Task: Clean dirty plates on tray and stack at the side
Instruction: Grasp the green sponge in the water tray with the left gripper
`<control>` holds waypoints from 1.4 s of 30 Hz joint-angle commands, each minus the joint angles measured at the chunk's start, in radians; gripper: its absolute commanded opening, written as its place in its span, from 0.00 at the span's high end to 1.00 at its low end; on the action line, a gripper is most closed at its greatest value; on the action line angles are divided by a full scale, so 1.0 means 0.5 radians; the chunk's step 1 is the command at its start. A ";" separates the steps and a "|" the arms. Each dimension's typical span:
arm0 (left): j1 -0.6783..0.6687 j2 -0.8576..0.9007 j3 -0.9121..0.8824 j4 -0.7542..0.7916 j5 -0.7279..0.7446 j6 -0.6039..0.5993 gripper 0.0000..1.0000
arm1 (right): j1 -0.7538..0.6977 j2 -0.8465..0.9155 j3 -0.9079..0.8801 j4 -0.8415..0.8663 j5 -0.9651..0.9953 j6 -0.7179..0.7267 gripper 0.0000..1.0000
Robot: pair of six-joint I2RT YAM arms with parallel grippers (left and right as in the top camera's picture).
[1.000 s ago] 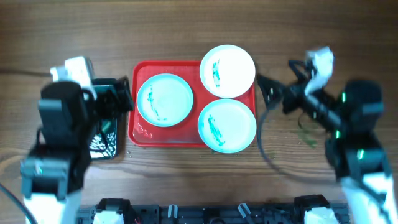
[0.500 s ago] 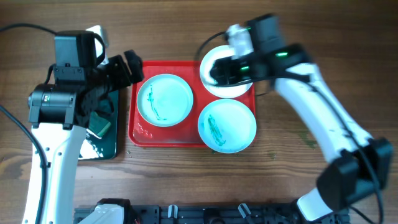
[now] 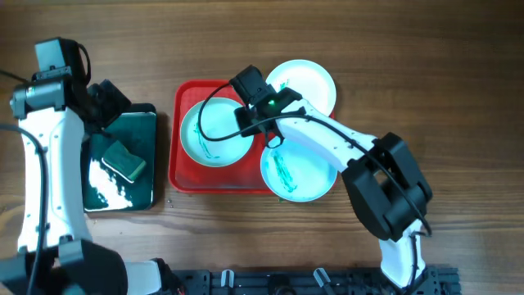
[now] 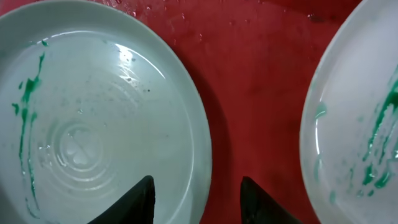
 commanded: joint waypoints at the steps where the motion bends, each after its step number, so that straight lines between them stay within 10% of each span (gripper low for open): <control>1: 0.011 0.079 0.018 0.006 -0.032 -0.019 0.00 | 0.006 0.132 0.036 0.036 0.022 0.095 0.60; 10: 0.013 0.111 -0.080 -0.055 -0.034 -0.135 0.32 | 0.008 0.199 0.036 0.047 -0.031 0.233 0.94; 25: 0.063 0.112 -1.109 0.953 -0.024 -0.177 0.72 | 0.008 0.199 0.036 0.083 -0.176 0.094 0.96; 42: 0.061 0.233 -1.305 1.363 -0.032 -0.150 0.64 | 0.008 0.199 0.036 0.098 -0.182 0.089 0.96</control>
